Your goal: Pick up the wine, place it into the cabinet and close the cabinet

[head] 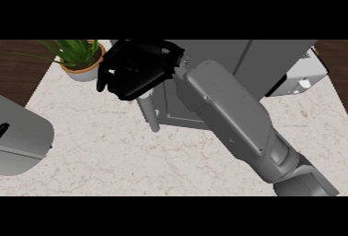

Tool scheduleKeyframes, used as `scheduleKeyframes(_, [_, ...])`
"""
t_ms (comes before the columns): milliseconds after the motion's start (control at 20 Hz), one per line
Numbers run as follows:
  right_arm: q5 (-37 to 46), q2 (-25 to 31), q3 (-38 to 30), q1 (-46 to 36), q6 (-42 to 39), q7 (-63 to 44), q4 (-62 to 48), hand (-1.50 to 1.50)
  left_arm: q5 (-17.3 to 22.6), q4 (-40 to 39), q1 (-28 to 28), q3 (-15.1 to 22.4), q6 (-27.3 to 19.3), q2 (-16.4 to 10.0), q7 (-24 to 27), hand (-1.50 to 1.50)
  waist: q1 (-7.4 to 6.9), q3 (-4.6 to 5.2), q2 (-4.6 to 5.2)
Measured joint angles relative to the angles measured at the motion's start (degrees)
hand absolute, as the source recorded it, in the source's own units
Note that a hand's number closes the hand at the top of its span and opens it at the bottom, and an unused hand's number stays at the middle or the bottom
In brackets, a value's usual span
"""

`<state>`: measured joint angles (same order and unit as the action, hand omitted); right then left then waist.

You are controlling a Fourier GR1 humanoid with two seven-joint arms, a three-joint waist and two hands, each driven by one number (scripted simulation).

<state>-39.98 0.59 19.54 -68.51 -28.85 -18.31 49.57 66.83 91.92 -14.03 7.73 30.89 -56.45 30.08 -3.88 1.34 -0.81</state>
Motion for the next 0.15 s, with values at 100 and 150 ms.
scheduleKeyframes(100, [0.8, 0.12, 0.03, 0.26, 0.3, 1.24, 0.16, 1.5, -0.36, 0.05, 0.14, -0.06, -0.28, 0.05, -0.04, -1.5, -0.08, 0.1, -0.02])
scheduleKeyframes(150, [1.13, 0.06, 0.03, 0.31, 0.51, 1.71, 0.14, 1.5, -0.69, 0.03, 0.1, -0.09, -0.52, 0.05, -0.01, -1.5, -0.06, 0.09, -0.03])
